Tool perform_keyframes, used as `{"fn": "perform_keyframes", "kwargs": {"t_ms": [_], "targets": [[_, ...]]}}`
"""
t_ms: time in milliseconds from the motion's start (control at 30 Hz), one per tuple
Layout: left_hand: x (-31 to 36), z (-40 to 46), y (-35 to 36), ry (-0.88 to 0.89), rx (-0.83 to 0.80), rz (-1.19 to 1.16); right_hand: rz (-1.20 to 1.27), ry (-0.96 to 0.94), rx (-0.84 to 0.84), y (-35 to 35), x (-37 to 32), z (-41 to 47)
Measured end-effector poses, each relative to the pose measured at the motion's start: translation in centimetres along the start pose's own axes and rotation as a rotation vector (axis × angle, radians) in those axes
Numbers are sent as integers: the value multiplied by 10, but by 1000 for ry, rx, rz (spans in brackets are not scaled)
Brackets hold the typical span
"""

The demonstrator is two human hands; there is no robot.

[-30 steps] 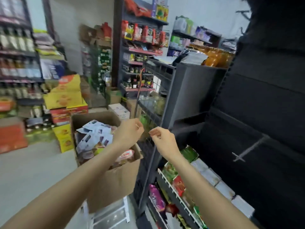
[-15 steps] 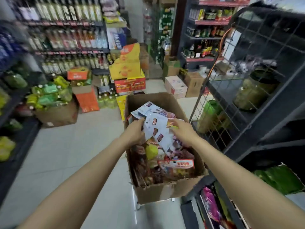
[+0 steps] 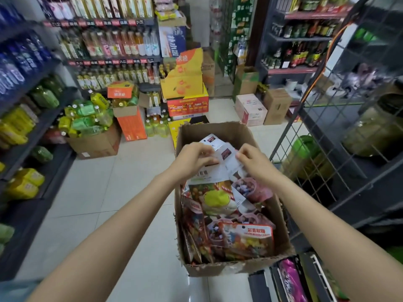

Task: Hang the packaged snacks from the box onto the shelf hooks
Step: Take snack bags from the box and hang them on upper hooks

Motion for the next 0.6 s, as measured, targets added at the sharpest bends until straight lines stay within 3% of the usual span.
{"fn": "perform_keyframes", "kwargs": {"t_ms": [200,400,533,600], "targets": [[49,-5,-24,57,22,109,260,-172,139,-43,-37,-39],[135,-51,-46,323,84,16,407,-228,300,-71,-71,-119],[190,-89,-44,540,116,49,306,-296,412,-87,-116,-199],[221,-113,-38,661,95,24,253,-291,552,-95,-133,-251]]}}
Point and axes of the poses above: each hand's wrist, its own z-axis towards the middle knuckle, its own y-axis out of the palm, x = y × z, the point moved 8 cm from there along z, towards the middle knuckle, and after that the axes turned 14 degrees about -x, right-handed, at the moved point
